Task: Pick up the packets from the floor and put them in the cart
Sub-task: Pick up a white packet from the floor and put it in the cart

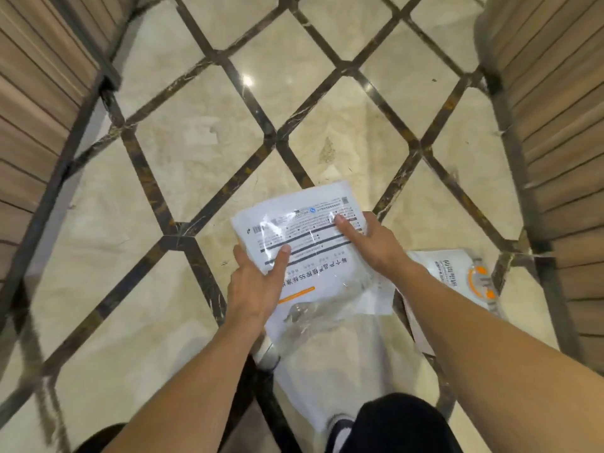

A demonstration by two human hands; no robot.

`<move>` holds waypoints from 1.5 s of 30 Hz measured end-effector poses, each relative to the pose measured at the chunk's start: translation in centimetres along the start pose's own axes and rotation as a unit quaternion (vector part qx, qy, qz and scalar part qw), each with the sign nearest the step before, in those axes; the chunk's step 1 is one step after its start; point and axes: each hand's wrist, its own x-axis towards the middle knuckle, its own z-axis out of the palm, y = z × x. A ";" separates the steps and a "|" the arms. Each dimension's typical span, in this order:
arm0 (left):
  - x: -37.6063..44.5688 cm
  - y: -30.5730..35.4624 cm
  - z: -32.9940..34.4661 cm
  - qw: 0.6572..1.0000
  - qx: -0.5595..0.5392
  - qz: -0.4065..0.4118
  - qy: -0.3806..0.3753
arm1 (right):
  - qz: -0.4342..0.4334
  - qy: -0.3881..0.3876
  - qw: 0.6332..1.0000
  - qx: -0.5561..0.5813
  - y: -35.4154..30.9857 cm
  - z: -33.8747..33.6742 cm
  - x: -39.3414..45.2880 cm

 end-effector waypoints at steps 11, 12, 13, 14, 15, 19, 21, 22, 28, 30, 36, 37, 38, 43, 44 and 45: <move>-20.2 30.2 -18.4 0.971 0.000 0.233 -0.049 | -0.007 0.196 0.969 0.149 -21.3 -25.5 -26.1; -22.4 32.5 -19.8 0.968 0.003 0.246 -0.057 | -0.010 0.214 0.966 0.148 -23.1 -27.4 -29.0; -24.7 34.7 -21.1 0.963 0.007 0.259 -0.069 | -0.010 0.233 0.961 0.151 -24.6 -29.1 -31.9; -26.9 36.8 -22.4 0.959 0.012 0.271 -0.083 | -0.008 0.252 0.955 0.157 -26.0 -30.7 -34.8; -29.1 38.6 -23.5 0.953 0.018 0.286 -0.097 | -0.004 0.271 0.949 0.160 -27.3 -32.1 -37.8; -37.1 44.6 -27.2 0.914 0.040 0.367 -0.166 | 0.039 0.377 0.903 0.202 -30.4 -35.5 -49.4; -41.2 46.8 -28.0 0.886 0.043 0.415 -0.201 | 0.054 0.430 0.876 0.211 -31.0 -36.4 -55.4; -43.5 47.6 -28.2 0.869 0.048 0.440 -0.220 | 0.062 0.453 0.862 0.217 -31.3 -36.7 -58.6; -59.2 50.0 -27.7 0.738 0.095 0.562 -0.360 | 0.113 0.600 0.763 0.210 -31.4 -35.8 -78.0; -65.2 49.3 -27.1 0.684 0.109 0.594 -0.408 | 0.124 0.651 0.721 0.201 -31.0 -34.4 -84.9; -84.8 41.9 -26.5 0.500 0.108 0.658 -0.552 | 0.234 0.739 0.599 0.199 -28.5 -27.2 -105.5; -88.1 40.1 -26.6 0.475 0.112 0.663 -0.568 | 0.249 0.745 0.584 0.204 -28.2 -25.6 -108.7; -91.3 38.2 -26.8 0.454 0.122 0.664 -0.582 | 0.270 0.748 0.568 0.212 -28.0 -23.9 -112.0; -105.8 26.8 -29.7 0.328 0.135 0.675 -0.647 | 0.341 0.790 0.462 0.216 -26.1 -14.2 -127.6; -108.5 24.2 -30.5 0.305 0.135 0.675 -0.658 | 0.350 0.794 0.447 0.216 -25.6 -12.1 -130.4; -111.0 21.7 -31.4 0.285 0.137 0.673 -0.668 | 0.353 0.800 0.433 0.218 -25.2 -10.0 -133.2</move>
